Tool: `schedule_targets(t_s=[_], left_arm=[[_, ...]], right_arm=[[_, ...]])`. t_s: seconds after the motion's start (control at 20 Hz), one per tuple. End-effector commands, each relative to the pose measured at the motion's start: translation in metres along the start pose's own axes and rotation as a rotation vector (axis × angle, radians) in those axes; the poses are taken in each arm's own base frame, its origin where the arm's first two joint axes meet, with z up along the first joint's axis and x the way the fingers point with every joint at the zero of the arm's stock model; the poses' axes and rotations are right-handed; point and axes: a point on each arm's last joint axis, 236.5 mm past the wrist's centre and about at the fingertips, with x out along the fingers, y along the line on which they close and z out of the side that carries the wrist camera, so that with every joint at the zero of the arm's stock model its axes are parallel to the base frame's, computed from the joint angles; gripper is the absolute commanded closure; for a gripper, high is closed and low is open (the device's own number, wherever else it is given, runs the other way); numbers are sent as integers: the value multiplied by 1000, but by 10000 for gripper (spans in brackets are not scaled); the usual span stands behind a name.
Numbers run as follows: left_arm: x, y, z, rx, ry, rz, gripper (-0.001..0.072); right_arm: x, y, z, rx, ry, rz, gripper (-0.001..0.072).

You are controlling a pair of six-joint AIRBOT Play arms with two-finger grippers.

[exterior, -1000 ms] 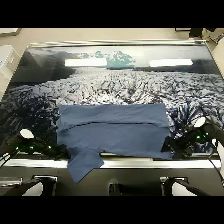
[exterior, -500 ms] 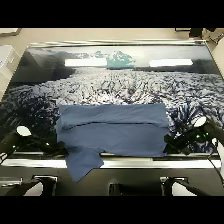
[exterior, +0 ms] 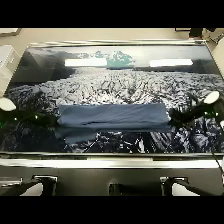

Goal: Fold the clothes and pants, and hang the long-sleeved shirts on hangers.

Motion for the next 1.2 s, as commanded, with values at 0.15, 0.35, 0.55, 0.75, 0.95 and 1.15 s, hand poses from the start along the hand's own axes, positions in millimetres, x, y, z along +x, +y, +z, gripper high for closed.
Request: schedule_targets(t_s=[0.15,0.35,0.55,0.75,0.95,1.15], left_arm=[[0,5,108,20,-102,-14,686],[39,2,133,-21,-53,-103,684],[80,10,123,-55,41,-123,685],[60,12,123,-52,56,-137,170],[-8,28,136,-112,-3,-129,1],[-61,17,142,-83,-125,-105,1]], right_arm=[[25,24,78,-10,-112,0,673],[48,36,98,72,-139,82,672],[59,41,97,98,-111,118,670],[38,39,82,31,-26,127,248],[8,-22,74,144,35,132,-5],[36,-27,63,162,91,228,-6]])
